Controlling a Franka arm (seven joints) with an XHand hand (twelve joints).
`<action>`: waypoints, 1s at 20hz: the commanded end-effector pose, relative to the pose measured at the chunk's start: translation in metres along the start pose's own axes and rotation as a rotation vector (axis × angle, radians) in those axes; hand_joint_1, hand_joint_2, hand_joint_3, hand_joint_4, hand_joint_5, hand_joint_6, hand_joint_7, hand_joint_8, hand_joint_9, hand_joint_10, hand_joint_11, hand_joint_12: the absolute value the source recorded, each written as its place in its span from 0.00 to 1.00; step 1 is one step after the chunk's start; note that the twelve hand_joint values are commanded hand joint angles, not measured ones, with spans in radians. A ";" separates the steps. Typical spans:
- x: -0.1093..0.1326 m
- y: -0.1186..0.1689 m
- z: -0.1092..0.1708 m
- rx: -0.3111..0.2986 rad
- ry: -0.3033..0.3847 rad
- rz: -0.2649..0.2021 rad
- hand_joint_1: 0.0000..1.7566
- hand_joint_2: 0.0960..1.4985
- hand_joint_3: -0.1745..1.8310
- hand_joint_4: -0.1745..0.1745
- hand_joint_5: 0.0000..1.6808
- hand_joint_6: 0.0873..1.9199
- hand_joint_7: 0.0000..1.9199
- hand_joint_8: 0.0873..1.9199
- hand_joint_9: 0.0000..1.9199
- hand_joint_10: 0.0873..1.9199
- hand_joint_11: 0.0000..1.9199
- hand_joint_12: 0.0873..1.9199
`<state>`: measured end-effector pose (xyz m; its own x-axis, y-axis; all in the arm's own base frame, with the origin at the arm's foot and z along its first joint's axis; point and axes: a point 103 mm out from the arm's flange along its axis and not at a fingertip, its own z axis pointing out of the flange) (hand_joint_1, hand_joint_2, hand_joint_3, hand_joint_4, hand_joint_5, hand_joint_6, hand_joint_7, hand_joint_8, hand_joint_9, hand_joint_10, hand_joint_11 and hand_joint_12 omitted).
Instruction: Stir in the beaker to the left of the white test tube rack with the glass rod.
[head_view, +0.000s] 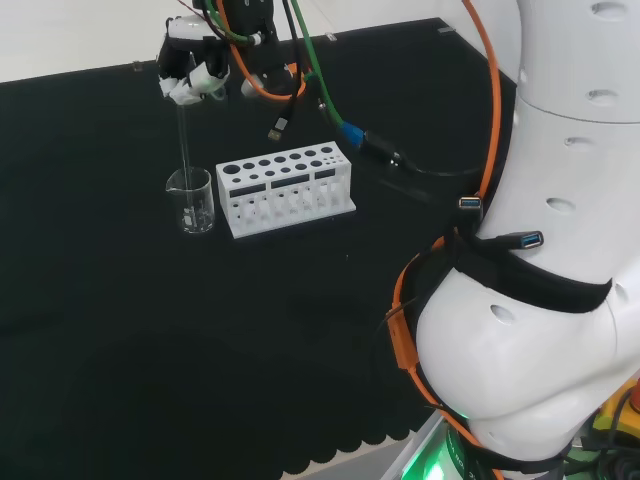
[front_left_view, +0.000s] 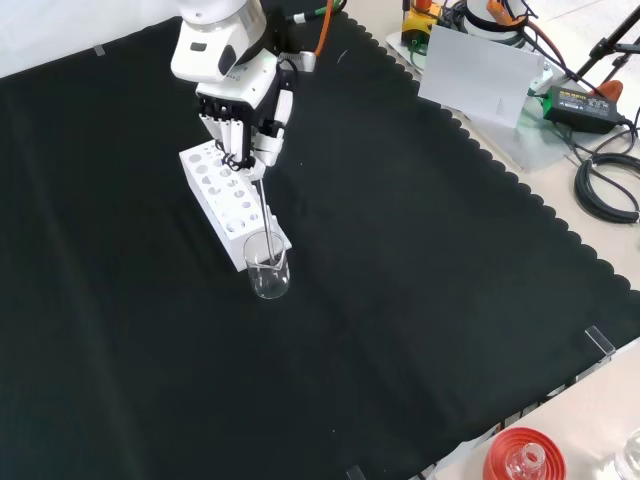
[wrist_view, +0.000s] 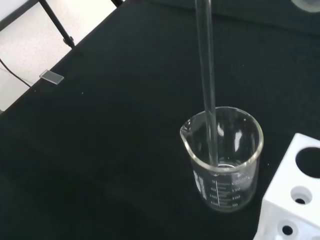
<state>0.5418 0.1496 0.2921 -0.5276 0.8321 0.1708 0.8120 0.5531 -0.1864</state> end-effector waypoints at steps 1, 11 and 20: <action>-0.009 0.010 -0.002 -0.005 0.017 -0.016 0.74 0.74 0.00 0.00 0.65 0.41 0.59 0.42 0.88 0.24 0.81 0.31; -0.034 -0.008 -0.015 -0.010 -0.012 0.016 0.74 0.74 0.00 0.00 0.65 0.41 0.59 0.41 0.88 0.24 0.81 0.31; -0.016 -0.021 0.003 0.020 -0.005 0.014 0.74 0.74 0.00 0.00 0.65 0.41 0.59 0.41 0.88 0.23 0.81 0.31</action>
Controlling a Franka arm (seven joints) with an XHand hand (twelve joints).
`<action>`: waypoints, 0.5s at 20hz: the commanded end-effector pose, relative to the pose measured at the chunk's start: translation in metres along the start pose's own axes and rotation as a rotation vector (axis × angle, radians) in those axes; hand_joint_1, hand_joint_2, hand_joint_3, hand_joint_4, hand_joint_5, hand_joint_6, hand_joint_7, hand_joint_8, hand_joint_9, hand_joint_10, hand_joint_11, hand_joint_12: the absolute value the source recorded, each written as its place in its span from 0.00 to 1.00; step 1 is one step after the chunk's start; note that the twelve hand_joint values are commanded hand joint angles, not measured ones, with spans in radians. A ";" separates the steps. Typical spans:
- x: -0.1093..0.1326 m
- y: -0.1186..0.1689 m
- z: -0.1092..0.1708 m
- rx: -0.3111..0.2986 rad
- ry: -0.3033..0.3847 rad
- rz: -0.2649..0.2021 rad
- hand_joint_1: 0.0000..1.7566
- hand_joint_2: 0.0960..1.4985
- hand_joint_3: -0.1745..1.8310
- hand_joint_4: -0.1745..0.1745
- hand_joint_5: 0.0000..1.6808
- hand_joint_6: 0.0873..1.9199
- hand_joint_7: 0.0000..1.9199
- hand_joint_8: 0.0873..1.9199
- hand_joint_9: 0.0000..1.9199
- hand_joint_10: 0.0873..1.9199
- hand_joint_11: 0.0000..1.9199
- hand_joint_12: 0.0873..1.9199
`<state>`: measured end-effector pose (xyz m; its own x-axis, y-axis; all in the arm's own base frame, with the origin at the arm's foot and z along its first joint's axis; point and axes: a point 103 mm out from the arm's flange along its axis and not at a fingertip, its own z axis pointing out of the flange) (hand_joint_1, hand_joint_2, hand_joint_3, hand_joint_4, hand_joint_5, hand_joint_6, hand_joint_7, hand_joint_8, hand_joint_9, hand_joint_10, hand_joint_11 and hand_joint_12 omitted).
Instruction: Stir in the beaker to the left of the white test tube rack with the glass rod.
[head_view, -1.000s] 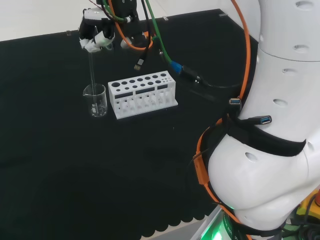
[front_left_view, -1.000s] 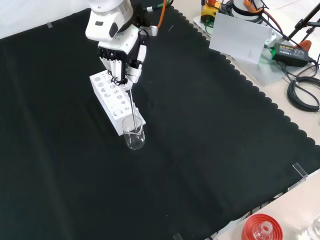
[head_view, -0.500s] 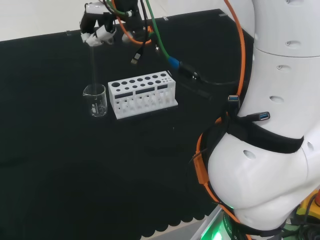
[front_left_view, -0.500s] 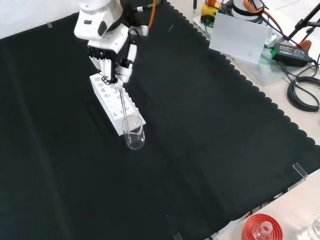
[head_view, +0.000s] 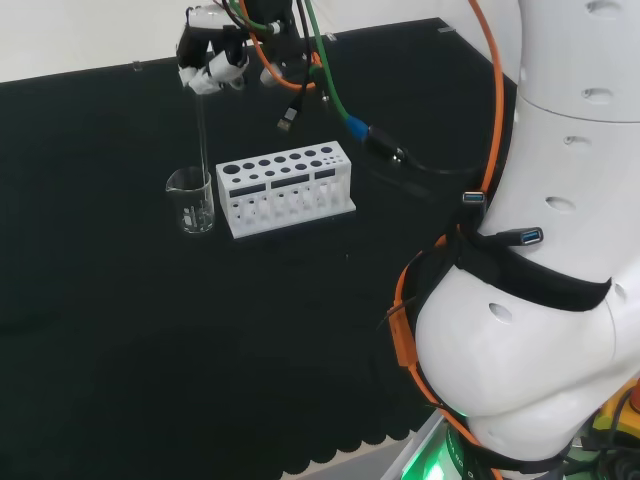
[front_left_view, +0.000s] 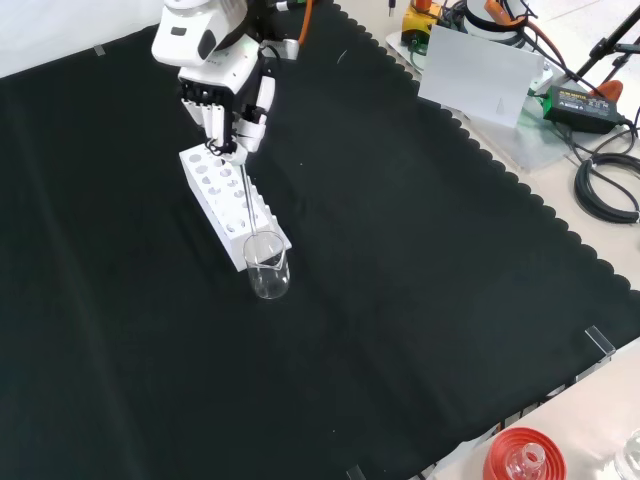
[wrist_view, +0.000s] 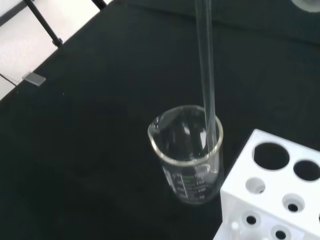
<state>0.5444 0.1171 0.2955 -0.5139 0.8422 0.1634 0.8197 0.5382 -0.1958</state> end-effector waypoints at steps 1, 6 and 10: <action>0.015 -0.003 0.009 0.014 -0.002 -0.010 0.74 0.74 0.00 0.00 0.65 0.41 0.59 0.41 0.88 0.23 0.81 0.31; 0.032 0.016 0.012 0.024 -0.008 -0.043 0.74 0.74 0.00 0.00 0.65 0.41 0.59 0.41 0.88 0.23 0.81 0.31; 0.041 0.033 0.012 0.028 -0.013 -0.068 0.74 0.74 0.00 0.00 0.65 0.41 0.59 0.41 0.88 0.23 0.81 0.31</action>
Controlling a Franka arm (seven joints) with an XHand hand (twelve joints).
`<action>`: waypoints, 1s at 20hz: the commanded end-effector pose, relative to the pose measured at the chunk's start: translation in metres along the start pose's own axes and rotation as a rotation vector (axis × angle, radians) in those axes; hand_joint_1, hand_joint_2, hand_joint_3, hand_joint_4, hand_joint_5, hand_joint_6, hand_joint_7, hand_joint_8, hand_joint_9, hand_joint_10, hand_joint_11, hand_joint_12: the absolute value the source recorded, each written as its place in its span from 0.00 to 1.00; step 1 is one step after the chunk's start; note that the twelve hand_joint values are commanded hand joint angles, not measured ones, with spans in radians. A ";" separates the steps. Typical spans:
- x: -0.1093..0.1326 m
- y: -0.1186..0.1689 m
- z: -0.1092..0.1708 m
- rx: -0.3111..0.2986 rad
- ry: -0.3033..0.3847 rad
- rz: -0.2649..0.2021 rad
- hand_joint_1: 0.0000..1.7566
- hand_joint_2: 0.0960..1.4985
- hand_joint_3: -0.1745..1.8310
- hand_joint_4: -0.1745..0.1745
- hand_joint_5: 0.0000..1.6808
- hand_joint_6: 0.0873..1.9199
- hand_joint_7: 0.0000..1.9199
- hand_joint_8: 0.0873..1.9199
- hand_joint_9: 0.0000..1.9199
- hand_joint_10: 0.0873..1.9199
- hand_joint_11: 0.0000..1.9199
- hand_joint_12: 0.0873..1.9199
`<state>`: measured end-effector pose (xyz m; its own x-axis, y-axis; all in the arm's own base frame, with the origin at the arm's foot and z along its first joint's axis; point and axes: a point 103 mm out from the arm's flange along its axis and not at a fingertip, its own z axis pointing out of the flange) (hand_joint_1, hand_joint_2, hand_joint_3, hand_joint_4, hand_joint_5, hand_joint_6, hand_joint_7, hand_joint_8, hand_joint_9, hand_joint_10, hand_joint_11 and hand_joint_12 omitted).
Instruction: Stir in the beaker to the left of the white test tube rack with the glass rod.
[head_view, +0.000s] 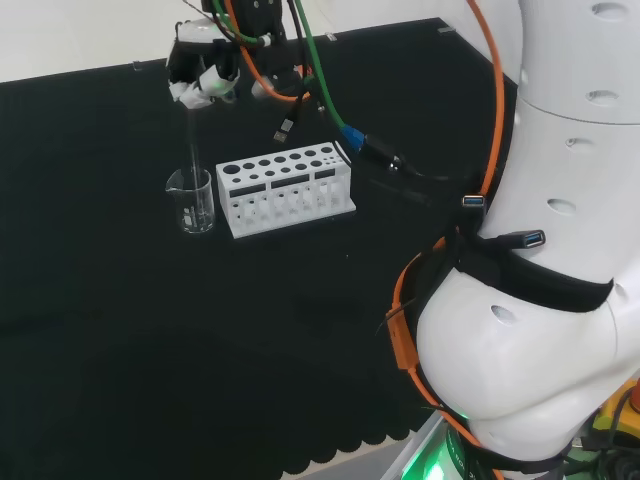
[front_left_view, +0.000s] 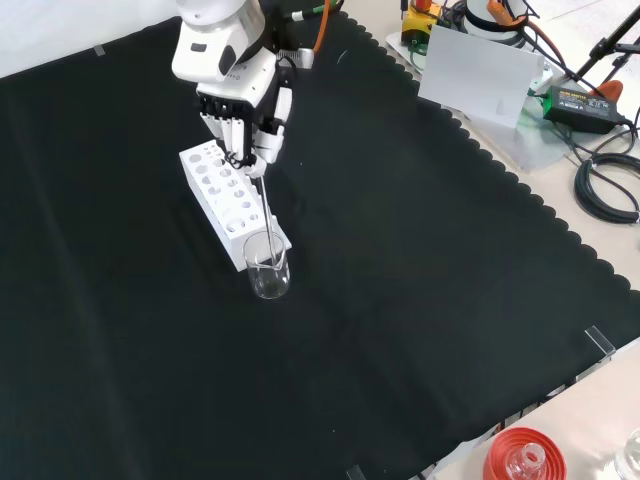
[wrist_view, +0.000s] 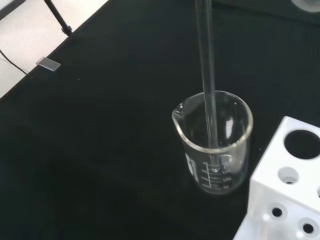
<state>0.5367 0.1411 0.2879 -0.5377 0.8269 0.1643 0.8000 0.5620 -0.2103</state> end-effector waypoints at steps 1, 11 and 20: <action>0.018 0.028 0.000 0.006 -0.010 -0.045 0.74 0.74 0.00 0.00 0.65 0.41 0.59 0.41 0.88 0.23 0.81 0.31; -0.010 0.028 -0.011 -0.004 -0.020 -0.015 0.74 0.74 0.00 0.00 0.65 0.41 0.59 0.41 0.88 0.23 0.81 0.31; -0.024 0.000 -0.008 0.001 -0.020 0.027 0.74 0.74 0.00 0.00 0.65 0.41 0.59 0.41 0.88 0.23 0.81 0.31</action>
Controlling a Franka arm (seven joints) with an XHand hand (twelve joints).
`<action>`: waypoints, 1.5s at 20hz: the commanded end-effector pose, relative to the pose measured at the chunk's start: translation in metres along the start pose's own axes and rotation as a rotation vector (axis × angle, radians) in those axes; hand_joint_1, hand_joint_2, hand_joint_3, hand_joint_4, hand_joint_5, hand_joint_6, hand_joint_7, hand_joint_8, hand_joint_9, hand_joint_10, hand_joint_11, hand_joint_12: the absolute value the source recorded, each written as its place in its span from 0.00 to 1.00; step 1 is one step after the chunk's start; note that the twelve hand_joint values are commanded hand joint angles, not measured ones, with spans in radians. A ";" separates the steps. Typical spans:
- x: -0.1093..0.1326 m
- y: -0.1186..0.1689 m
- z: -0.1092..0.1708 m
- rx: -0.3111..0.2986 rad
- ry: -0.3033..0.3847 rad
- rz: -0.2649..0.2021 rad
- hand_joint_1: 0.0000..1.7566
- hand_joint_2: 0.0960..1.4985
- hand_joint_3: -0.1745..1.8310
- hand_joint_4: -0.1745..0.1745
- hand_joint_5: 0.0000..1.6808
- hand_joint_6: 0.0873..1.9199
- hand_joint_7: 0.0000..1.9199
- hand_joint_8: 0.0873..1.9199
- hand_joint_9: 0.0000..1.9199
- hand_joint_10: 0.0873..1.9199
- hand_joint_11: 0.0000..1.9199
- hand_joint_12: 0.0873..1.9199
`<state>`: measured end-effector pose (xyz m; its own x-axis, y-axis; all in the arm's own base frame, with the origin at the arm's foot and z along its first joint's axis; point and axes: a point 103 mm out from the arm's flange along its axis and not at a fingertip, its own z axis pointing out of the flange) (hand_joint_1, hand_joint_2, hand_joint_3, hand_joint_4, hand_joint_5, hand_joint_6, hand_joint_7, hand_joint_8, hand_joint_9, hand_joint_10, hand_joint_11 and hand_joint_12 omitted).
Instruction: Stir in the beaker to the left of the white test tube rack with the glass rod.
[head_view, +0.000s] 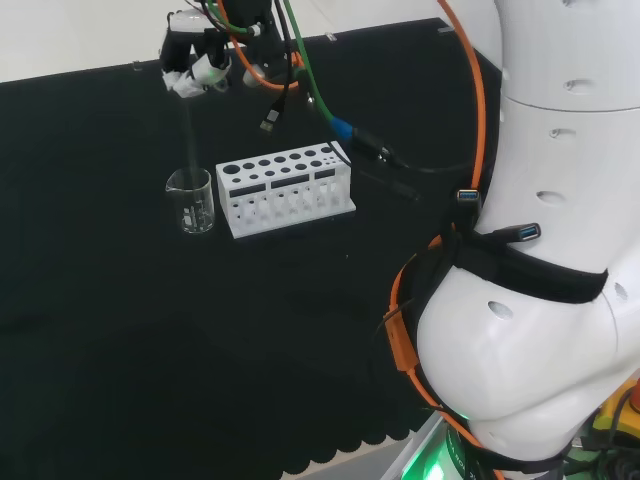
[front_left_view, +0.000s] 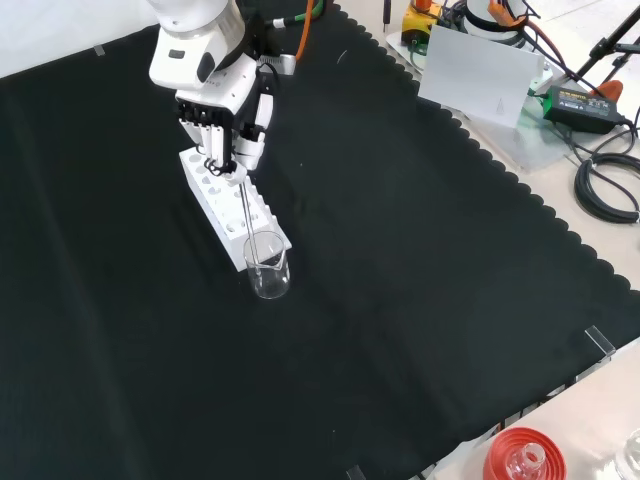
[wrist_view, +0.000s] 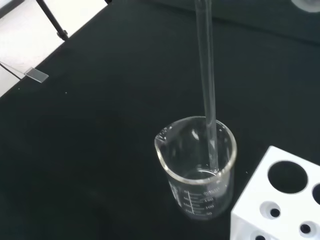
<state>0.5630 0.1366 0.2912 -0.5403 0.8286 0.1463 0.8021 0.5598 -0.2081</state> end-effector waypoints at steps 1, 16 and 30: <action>-0.005 -0.020 0.003 0.005 0.000 0.023 0.74 0.74 0.00 0.00 0.65 0.41 0.59 0.41 0.88 0.23 0.81 0.31; 0.036 0.005 0.004 -0.002 0.006 -0.049 0.74 0.74 0.00 0.00 0.65 0.41 0.59 0.41 0.88 0.23 0.81 0.31; 0.010 0.006 0.000 0.005 -0.011 -0.009 0.74 0.74 0.00 0.00 0.65 0.41 0.59 0.41 0.88 0.23 0.81 0.31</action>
<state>0.5636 0.1587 0.2901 -0.5611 0.8156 0.1412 0.7868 0.5786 -0.2149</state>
